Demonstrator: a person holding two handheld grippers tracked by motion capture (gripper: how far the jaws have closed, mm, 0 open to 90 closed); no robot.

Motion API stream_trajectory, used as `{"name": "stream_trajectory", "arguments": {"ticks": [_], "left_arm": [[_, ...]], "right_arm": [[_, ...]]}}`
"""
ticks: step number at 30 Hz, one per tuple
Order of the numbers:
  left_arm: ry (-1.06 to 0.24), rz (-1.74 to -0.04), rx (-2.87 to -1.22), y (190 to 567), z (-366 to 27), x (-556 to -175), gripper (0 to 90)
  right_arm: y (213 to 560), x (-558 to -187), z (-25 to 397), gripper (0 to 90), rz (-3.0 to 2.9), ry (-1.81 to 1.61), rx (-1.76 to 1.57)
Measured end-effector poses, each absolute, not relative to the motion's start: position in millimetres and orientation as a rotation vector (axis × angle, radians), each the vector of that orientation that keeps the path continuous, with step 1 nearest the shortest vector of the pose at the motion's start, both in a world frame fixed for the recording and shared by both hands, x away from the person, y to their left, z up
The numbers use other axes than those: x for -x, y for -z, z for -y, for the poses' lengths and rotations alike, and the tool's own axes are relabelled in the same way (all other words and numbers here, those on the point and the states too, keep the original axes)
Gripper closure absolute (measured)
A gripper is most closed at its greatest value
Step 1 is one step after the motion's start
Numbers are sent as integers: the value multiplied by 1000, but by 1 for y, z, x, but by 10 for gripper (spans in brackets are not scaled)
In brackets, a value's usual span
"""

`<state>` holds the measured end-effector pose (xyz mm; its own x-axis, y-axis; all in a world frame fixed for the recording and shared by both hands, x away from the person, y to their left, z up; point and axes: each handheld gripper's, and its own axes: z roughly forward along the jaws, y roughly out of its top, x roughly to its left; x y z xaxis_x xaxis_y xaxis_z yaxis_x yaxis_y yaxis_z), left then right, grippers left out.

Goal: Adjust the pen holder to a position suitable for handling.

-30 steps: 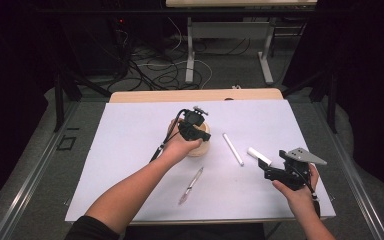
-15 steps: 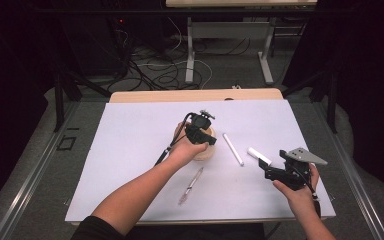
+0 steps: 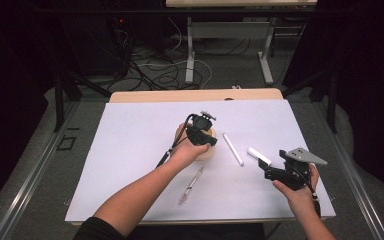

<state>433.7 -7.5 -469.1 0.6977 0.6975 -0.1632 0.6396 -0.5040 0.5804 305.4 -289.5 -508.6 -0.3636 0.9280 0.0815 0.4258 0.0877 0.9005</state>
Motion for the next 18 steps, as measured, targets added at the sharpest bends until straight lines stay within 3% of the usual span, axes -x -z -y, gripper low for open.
{"name": "stream_trajectory", "arguments": {"ticks": [11,18], "left_arm": [[-137,-1006,-2225,460,-3,-432,654],[-173,-976,-2148,454,-12,-426,530]], "right_arm": [[509,-306,289,145,-1853,-1228,-1331],[509,-306,289,145,-1843,-1242,-1328]]}}
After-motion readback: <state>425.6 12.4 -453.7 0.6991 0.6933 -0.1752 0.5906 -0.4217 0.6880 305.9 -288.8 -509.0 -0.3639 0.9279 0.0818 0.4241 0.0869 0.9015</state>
